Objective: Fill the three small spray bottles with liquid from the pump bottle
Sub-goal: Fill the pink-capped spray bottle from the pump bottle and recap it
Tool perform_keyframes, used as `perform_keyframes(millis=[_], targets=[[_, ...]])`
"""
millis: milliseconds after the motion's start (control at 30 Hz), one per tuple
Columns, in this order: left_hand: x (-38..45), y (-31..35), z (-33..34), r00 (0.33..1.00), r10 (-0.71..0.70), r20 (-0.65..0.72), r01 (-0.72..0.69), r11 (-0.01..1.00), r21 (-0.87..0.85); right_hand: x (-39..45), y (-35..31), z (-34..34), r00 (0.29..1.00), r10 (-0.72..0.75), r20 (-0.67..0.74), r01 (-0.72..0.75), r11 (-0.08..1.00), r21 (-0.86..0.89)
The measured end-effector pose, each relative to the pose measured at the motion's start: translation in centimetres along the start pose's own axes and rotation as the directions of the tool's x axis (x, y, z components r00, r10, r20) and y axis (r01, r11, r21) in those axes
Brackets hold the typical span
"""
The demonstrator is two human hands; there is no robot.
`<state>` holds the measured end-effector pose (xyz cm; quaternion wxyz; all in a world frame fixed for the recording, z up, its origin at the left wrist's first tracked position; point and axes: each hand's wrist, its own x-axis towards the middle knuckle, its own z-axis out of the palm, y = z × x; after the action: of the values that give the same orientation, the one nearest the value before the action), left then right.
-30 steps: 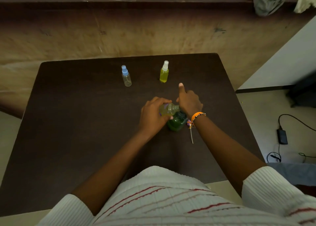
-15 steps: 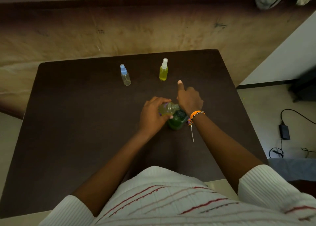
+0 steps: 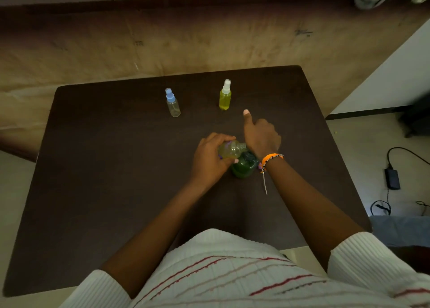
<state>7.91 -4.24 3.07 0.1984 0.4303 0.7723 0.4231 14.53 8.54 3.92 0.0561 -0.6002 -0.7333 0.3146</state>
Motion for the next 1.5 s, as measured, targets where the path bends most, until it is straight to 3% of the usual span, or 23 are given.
perform_keyframes(millis=[167, 433, 633, 800, 1167, 1333, 1500], targets=[[-0.1, -0.1, 0.1, 1.0, -0.001, 0.003, 0.001, 1.0, -0.002, -0.5, 0.0, -0.1, 1.0, -0.007, -0.003, 0.007, 1.0, 0.001], [0.0, 0.3, -0.3, 0.999, 0.03, -0.017, -0.03, 0.999, -0.038, 0.5, -0.3, -0.4, 0.992, -0.01, 0.129, 0.019, 0.997, -0.072], [0.0, 0.1, -0.1, 1.0, -0.005, 0.002, 0.005, 0.999, -0.038, -0.1, 0.2, 0.0, 0.998, -0.053, -0.043, 0.054, 0.999, 0.004], [0.0, 0.0, -0.2, 1.0, -0.008, 0.001, 0.008, 0.998, -0.055, -0.2, 0.1, 0.4, 0.992, -0.088, -0.093, 0.088, 0.996, -0.011], [-0.1, 0.3, -0.5, 1.0, 0.009, -0.022, -0.011, 0.998, -0.066, 0.5, -0.1, -0.2, 0.993, -0.014, 0.117, 0.023, 0.997, -0.075], [-0.2, 0.4, -0.4, 1.0, -0.019, 0.0, 0.019, 0.999, -0.037, -0.4, 0.1, 0.1, 0.995, -0.057, -0.083, 0.056, 0.998, -0.019], [-0.3, 0.3, -0.4, 1.0, -0.027, 0.01, 0.027, 0.998, -0.061, -0.1, 0.1, 0.2, 0.997, -0.061, -0.047, 0.059, 0.997, -0.039]])
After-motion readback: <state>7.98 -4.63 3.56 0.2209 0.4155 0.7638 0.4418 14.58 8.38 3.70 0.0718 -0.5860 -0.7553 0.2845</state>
